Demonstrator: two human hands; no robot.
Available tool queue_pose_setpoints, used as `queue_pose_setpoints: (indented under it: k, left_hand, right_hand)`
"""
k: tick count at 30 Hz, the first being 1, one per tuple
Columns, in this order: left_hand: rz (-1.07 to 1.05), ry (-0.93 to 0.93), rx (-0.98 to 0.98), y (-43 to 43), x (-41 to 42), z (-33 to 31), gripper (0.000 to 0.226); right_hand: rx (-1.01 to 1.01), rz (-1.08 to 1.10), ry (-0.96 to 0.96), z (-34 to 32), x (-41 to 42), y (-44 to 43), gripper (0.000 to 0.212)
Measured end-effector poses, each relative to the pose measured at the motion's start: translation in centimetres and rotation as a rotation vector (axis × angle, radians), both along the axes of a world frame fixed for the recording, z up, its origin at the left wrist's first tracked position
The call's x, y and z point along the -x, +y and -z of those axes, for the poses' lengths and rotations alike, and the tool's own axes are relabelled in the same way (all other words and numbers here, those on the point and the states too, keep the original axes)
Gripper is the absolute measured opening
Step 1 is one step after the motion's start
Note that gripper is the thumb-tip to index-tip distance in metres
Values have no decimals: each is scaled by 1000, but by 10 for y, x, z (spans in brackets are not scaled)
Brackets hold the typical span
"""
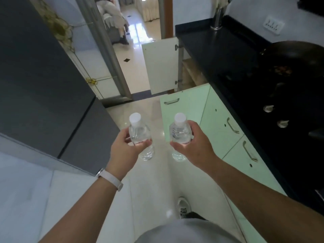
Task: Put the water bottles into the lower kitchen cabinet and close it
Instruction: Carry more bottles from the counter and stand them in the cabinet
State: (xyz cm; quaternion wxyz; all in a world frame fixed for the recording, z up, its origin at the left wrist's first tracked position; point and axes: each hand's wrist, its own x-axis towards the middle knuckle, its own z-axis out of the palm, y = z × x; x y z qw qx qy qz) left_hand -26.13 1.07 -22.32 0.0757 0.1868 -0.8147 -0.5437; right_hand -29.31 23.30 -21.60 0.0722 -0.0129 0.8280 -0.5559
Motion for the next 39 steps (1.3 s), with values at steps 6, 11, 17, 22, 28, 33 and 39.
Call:
queue_pose_setpoints:
  k: [6,11,17,22,28,33,39]
  left_hand:
    - [-101,34,13,-13,53,-12,58]
    - [-152,20,9,-37,75,-13,55]
    - [-170,18,-2,-83,114,0,56]
    - [-146,20,-49,-140,163,17,57]
    - [-74,20,-125,-228,229,27,55]
    - [-26,28,-143,-290,282,27,60]
    - [28,28,-199,-327,335,23,60]
  right_hand:
    - [26,-64,31,-6,78,-17,60]
    - [51,-110,38,-5,118,-46,59]
    - [18,-143,32,11,160,-91,60]
    - [-51,-114,15,27,205,-144,60]
    - [-133,-32,-30,25,261,-230,68]
    - [-142,22,9,18,305,-292,69]
    - [-105,40,-6,15,344,-323,65]
